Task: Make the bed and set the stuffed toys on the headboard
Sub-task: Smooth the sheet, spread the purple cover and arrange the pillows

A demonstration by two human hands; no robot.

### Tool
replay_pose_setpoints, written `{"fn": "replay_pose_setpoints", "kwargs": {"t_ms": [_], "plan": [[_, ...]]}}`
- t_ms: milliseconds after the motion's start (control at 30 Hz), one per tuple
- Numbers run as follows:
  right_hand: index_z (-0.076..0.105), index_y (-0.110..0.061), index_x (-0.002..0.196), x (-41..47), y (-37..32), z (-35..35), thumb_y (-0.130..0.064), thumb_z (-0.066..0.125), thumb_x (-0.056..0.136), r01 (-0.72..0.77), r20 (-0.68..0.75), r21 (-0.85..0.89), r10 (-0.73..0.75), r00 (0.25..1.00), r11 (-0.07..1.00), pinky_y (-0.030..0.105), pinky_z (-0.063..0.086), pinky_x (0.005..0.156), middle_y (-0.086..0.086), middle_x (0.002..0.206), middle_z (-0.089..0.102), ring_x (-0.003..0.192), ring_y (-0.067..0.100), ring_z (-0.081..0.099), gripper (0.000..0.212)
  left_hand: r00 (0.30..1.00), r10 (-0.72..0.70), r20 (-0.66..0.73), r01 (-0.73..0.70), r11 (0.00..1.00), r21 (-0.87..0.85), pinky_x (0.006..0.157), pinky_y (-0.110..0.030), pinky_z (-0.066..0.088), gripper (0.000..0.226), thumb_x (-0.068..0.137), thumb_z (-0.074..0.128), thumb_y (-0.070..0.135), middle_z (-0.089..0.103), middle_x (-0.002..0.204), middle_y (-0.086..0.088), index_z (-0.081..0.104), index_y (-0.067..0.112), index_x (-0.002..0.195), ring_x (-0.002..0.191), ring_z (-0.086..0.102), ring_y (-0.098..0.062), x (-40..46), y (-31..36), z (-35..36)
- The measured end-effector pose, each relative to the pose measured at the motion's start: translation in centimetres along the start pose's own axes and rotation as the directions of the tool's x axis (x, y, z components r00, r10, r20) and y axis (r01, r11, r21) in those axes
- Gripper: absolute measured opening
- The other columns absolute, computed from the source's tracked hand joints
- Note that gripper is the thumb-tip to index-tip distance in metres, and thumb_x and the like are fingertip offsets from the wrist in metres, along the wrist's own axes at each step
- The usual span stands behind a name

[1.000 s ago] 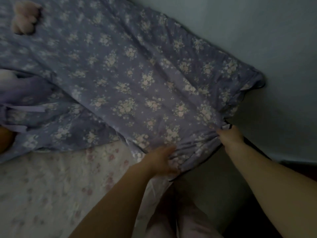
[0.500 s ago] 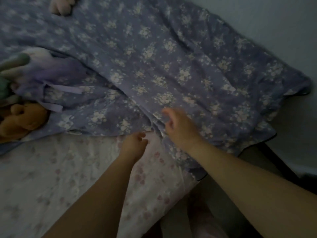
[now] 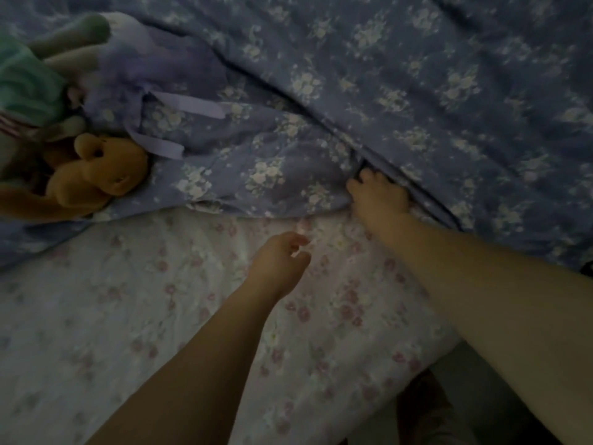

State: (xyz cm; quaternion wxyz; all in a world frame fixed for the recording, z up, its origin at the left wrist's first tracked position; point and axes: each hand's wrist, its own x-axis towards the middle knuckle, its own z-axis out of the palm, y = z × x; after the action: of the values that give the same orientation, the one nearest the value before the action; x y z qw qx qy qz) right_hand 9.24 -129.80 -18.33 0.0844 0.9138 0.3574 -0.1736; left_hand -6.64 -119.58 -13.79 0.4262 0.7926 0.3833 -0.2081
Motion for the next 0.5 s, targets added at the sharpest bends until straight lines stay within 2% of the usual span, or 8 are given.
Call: {"fn": "replay_pose_setpoints", "kwargs": {"t_ms": [100, 167, 233, 300, 333, 400, 467, 500], "plan": [[0.054, -0.006, 0.122, 0.2, -0.3, -1.4, -0.014, 0.043, 0.096, 0.057, -0.025, 0.103, -0.055, 0.998, 0.993, 0.044, 0.043, 0.088, 0.019, 0.124, 0.050, 0.117, 0.036, 0.043, 0.029, 0.993, 0.102, -0.063, -0.101, 0.995, 0.022, 0.098, -0.028, 0.040, 0.042, 0.090, 0.059, 0.020, 0.052, 0.133, -0.007, 0.051, 0.016, 0.131, 0.118, 0.053, -0.020, 0.0, -0.1, -0.5], [0.054, -0.004, 0.113, -1.3, -0.8, -2.5, -0.016, 0.042, 0.097, 0.084, -0.071, 0.276, -0.067, 0.995, 0.957, 0.040, 0.041, 0.079, 0.023, 0.115, 0.057, 0.104, 0.037, 0.053, 0.024, 0.970, 0.216, -0.114, -0.212, 0.976, 0.051, 0.101, -0.027, 0.035, 0.058, 0.087, 0.063, 0.020, 0.043, 0.141, -0.006, 0.039, 0.016, 0.140, 0.127, 0.045, -0.021, -0.1, 0.2, -0.9], [0.054, -0.003, 0.102, -3.4, -1.5, -4.5, -0.019, 0.040, 0.098, 0.058, -0.041, 0.526, -0.043, 0.998, 0.848, 0.037, 0.039, 0.067, 0.022, 0.099, 0.062, 0.087, 0.035, 0.058, 0.021, 0.947, 0.299, -0.119, -0.287, 0.952, 0.110, 0.107, -0.029, 0.029, 0.079, 0.082, 0.068, 0.021, 0.030, 0.150, -0.008, 0.023, 0.014, 0.147, 0.137, 0.031, -0.023, -0.1, 0.8, -1.0], [0.053, -0.006, 0.086, -5.5, -2.6, -6.9, -0.022, 0.040, 0.099, 0.001, 0.034, 0.735, -0.038, 0.999, 0.678, 0.036, 0.041, 0.065, 0.012, 0.080, 0.060, 0.074, 0.027, 0.055, 0.024, 0.932, 0.334, -0.140, -0.300, 0.928, 0.219, 0.111, -0.039, 0.030, 0.096, 0.076, 0.073, 0.030, 0.020, 0.153, -0.015, 0.014, 0.010, 0.150, 0.140, 0.025, -0.031, -0.6, 1.5, -1.0], [0.051, -0.011, 0.079, -6.5, -3.3, -8.2, -0.023, 0.041, 0.099, -0.023, 0.067, 0.809, -0.053, 0.996, 0.588, 0.033, 0.040, 0.063, 0.006, 0.073, 0.055, 0.069, 0.020, 0.052, 0.026, 0.901, 0.370, -0.225, -0.299, 0.908, 0.294, 0.107, -0.045, 0.035, 0.096, 0.073, 0.071, 0.038, 0.025, 0.150, -0.021, 0.018, 0.010, 0.149, 0.135, 0.032, -0.037, -0.9, 1.7, -1.0], [0.049, -0.018, 0.075, -8.0, -4.8, -10.1, -0.025, 0.043, 0.099, -0.046, 0.109, 0.885, -0.110, 0.988, 0.464, 0.028, 0.037, 0.063, 0.002, 0.072, 0.053, 0.067, 0.013, 0.046, 0.026, 0.788, 0.424, -0.446, -0.268, 0.889, 0.372, 0.093, -0.049, 0.044, 0.077, 0.073, 0.056, 0.046, 0.044, 0.136, -0.024, 0.031, 0.014, 0.138, 0.117, 0.051, -0.043, -1.5, 1.8, -1.3], [0.057, -0.015, 0.084, -9.4, -6.0, -11.6, -0.027, 0.046, 0.098, -0.086, 0.154, 0.934, -0.176, 0.972, 0.347, 0.027, 0.040, 0.069, 0.009, 0.083, 0.059, 0.074, 0.015, 0.050, 0.022, 0.671, 0.427, -0.606, -0.225, 0.896, 0.383, 0.084, -0.046, 0.047, 0.050, 0.076, 0.048, 0.038, 0.057, 0.120, -0.018, 0.041, 0.016, 0.121, 0.102, 0.058, -0.040, -2.8, 2.1, -2.9], [0.059, -0.012, 0.087, -9.8, -6.3, -12.2, -0.030, 0.048, 0.097, -0.120, 0.183, 0.950, -0.202, 0.962, 0.289, 0.029, 0.041, 0.071, 0.012, 0.087, 0.060, 0.077, 0.017, 0.052, 0.023, 0.630, 0.440, -0.640, -0.222, 0.892, 0.394, 0.079, -0.044, 0.048, 0.038, 0.076, 0.049, 0.032, 0.062, 0.110, -0.016, 0.047, 0.016, 0.110, 0.095, 0.060, -0.038, -3.1, 1.9, -3.7]]}}
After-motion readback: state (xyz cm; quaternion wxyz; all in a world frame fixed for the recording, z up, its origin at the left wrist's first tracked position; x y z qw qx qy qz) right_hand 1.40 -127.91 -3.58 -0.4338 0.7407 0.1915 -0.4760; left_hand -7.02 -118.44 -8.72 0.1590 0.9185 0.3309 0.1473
